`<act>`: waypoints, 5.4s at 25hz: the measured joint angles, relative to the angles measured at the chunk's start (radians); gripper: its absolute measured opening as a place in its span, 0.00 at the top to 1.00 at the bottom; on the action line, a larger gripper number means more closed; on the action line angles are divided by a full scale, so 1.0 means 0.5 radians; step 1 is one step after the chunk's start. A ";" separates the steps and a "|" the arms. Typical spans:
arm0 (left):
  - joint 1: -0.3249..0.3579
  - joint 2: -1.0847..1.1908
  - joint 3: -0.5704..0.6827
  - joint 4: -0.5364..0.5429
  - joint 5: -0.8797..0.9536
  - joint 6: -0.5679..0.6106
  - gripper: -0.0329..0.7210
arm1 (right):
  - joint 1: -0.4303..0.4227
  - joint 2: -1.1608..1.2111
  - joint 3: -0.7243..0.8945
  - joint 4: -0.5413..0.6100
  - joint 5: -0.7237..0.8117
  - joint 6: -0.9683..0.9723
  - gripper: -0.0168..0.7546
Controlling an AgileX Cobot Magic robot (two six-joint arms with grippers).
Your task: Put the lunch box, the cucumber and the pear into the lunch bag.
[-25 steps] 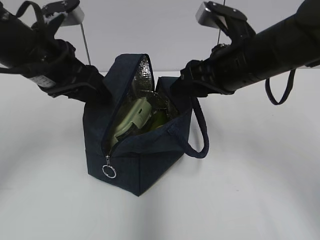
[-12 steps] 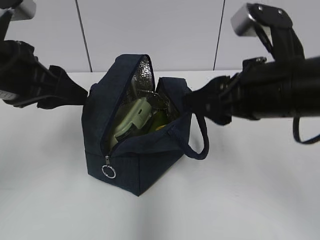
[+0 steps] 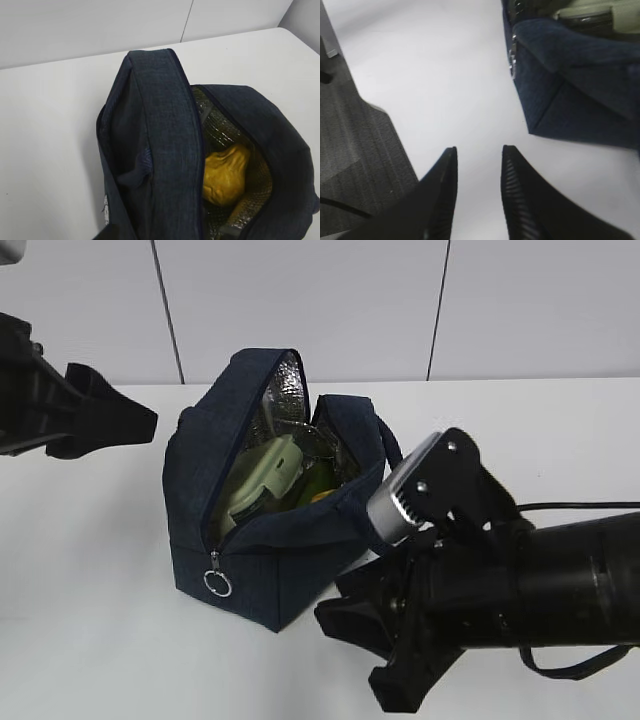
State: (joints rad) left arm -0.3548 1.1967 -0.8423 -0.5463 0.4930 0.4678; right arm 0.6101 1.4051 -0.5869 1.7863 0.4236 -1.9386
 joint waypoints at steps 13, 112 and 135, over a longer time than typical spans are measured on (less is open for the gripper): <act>0.000 -0.002 0.000 0.000 0.084 0.002 0.51 | 0.000 0.092 0.000 0.003 0.121 0.076 0.68; 0.000 -0.002 0.000 -0.029 0.144 0.004 0.64 | 0.492 1.207 -0.515 -3.516 -1.974 3.877 0.56; 0.000 -0.002 0.000 -0.029 0.146 0.004 0.64 | 0.492 1.207 -0.560 -3.512 -1.862 3.831 0.98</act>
State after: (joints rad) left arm -0.3548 1.1957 -0.8423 -0.5608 0.5661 0.4699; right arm 0.8560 2.0088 -0.8671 0.0303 -0.5076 -0.0231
